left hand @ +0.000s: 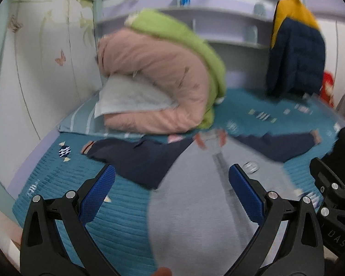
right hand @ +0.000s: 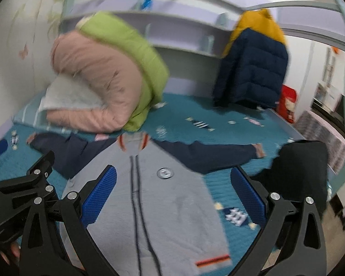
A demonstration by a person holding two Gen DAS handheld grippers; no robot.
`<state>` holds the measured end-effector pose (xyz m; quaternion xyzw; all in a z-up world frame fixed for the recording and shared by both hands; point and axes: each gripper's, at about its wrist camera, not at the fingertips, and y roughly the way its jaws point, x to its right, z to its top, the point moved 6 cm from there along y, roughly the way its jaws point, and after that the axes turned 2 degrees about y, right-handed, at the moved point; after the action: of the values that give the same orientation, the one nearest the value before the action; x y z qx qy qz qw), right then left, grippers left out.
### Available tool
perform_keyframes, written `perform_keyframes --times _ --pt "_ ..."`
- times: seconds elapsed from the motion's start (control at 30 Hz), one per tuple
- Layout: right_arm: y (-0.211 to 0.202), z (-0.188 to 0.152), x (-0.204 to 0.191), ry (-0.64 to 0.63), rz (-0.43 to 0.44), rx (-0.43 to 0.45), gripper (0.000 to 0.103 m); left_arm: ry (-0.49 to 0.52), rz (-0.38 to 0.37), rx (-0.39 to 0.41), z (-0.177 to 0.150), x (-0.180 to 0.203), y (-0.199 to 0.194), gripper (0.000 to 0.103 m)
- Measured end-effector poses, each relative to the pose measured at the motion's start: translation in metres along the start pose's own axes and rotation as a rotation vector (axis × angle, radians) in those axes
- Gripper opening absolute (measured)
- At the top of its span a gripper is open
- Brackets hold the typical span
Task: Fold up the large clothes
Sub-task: 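Lower both grippers onto the navy sleeves and grasp the cuffs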
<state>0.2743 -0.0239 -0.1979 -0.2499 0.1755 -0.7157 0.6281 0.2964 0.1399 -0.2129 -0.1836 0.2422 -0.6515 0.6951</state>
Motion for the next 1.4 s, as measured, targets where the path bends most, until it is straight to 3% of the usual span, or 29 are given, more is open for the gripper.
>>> perform_keyframes --times 0.13,0.3,0.37,0.43,0.53,0.63,0.7,0.73,0.77,0.9,1.0,1.17,1.23,1.27,1.33,1.4 --pt "0.067 -0.011 -0.058 -0.047 0.128 -0.106 0.096 -0.080 -0.038 -0.106 -0.015 -0.053 0.072 0.098" --pt "0.137 -0.026 -0.105 -0.068 0.217 -0.229 0.096 -0.247 -0.001 -0.221 -0.031 -0.158 0.166 0.098" --pt "0.161 -0.029 -0.118 -0.073 0.221 -0.252 0.096 -0.310 -0.005 -0.246 -0.038 -0.197 0.197 0.098" --pt "0.181 -0.029 -0.130 -0.082 0.223 -0.264 0.096 -0.391 0.058 -0.295 -0.048 -0.238 0.230 0.098" --pt "0.208 -0.031 -0.152 -0.105 0.239 -0.266 0.096 -0.498 0.019 -0.334 -0.060 -0.274 0.266 0.098" --pt "0.233 -0.035 -0.179 -0.109 0.341 -0.275 0.095 -0.579 0.026 -0.376 -0.069 -0.293 0.292 0.098" --pt "0.242 -0.037 -0.191 -0.100 0.390 -0.275 0.072 -0.623 0.021 -0.371 -0.072 -0.307 0.306 0.098" --pt "0.249 -0.038 -0.199 -0.100 0.421 -0.284 0.044 -0.670 0.011 -0.371 -0.075 -0.315 0.313 0.098" --pt "0.255 -0.039 -0.205 -0.091 0.447 -0.300 0.029 -0.717 -0.003 -0.376 -0.079 -0.323 0.318 0.098" --pt "0.277 -0.044 -0.226 -0.018 0.562 -0.373 0.024 -0.854 -0.010 -0.395 -0.090 -0.340 0.329 0.098" --pt "0.282 -0.049 -0.238 0.021 0.630 -0.420 0.025 -0.869 -0.003 -0.401 -0.089 -0.346 0.334 0.098" --pt "0.284 -0.061 -0.243 0.017 0.654 -0.445 0.027 -0.847 0.023 -0.403 -0.077 -0.346 0.346 0.097" --pt "0.287 -0.064 -0.241 0.023 0.660 -0.449 0.026 -0.824 0.045 -0.406 -0.075 -0.343 0.353 0.080" --pt "0.288 -0.065 -0.239 0.036 0.668 -0.455 0.026 -0.805 0.059 -0.385 -0.073 -0.342 0.352 0.060" --pt "0.289 -0.065 -0.237 0.052 0.678 -0.465 0.026 -0.792 0.065 -0.388 -0.074 -0.338 0.352 0.051" --pt "0.290 -0.066 -0.237 0.046 0.679 -0.469 0.026 -0.758 0.069 -0.385 -0.070 -0.332 0.353 0.020"
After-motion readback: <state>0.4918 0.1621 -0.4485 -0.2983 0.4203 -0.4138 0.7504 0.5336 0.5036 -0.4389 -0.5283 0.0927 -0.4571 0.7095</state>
